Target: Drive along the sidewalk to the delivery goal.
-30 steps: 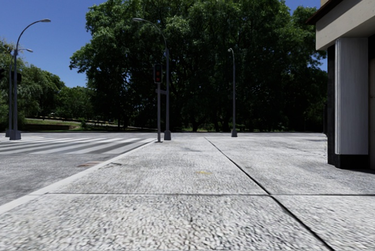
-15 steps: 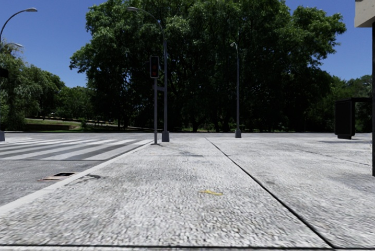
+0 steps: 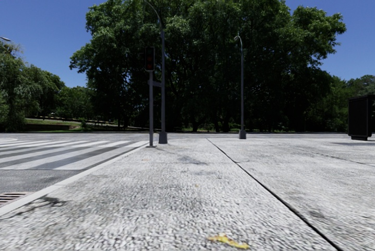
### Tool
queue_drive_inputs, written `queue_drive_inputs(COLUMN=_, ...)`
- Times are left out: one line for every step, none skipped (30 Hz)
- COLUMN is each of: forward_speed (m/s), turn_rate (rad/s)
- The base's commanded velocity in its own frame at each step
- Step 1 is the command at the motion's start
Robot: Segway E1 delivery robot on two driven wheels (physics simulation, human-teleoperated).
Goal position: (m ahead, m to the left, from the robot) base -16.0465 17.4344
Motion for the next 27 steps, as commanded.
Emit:
queue_drive_inputs(forward_speed=2.0, turn_rate=0.0)
queue_drive_inputs(forward_speed=2.0, turn_rate=0.0)
queue_drive_inputs(forward_speed=2.0, turn_rate=0.0)
queue_drive_inputs(forward_speed=2.0, turn_rate=0.0)
queue_drive_inputs(forward_speed=2.0, turn_rate=0.0)
queue_drive_inputs(forward_speed=2.0, turn_rate=0.0)
queue_drive_inputs(forward_speed=2.0, turn_rate=0.0)
queue_drive_inputs(forward_speed=2.0, turn_rate=0.0)
queue_drive_inputs(forward_speed=2.0, turn_rate=0.0)
queue_drive_inputs(forward_speed=2.0, turn_rate=0.0)
queue_drive_inputs(forward_speed=2.0, turn_rate=0.0)
queue_drive_inputs(forward_speed=2.0, turn_rate=0.0)
queue_drive_inputs(forward_speed=2.0, turn_rate=0.0)
queue_drive_inputs(forward_speed=2.0, turn_rate=0.0)
queue_drive_inputs(forward_speed=2.0, turn_rate=0.04)
queue_drive_inputs(forward_speed=2.0, turn_rate=0.06)
queue_drive_inputs(forward_speed=2.0, turn_rate=0.07)
queue_drive_inputs(forward_speed=2.0, turn_rate=0.09)
queue_drive_inputs(forward_speed=2.0, turn_rate=0.09)
queue_drive_inputs(forward_speed=2.0, turn_rate=0.12)
queue_drive_inputs(forward_speed=2.0, turn_rate=0.18)
queue_drive_inputs(forward_speed=2.0, turn_rate=0.2)
queue_drive_inputs(forward_speed=2.0, turn_rate=0.22)
queue_drive_inputs(forward_speed=2.0, turn_rate=0.22)
queue_drive_inputs(forward_speed=2.0, turn_rate=0.26)
queue_drive_inputs(forward_speed=2.0, turn_rate=0.28)
queue_drive_inputs(forward_speed=2.0, turn_rate=0.32)
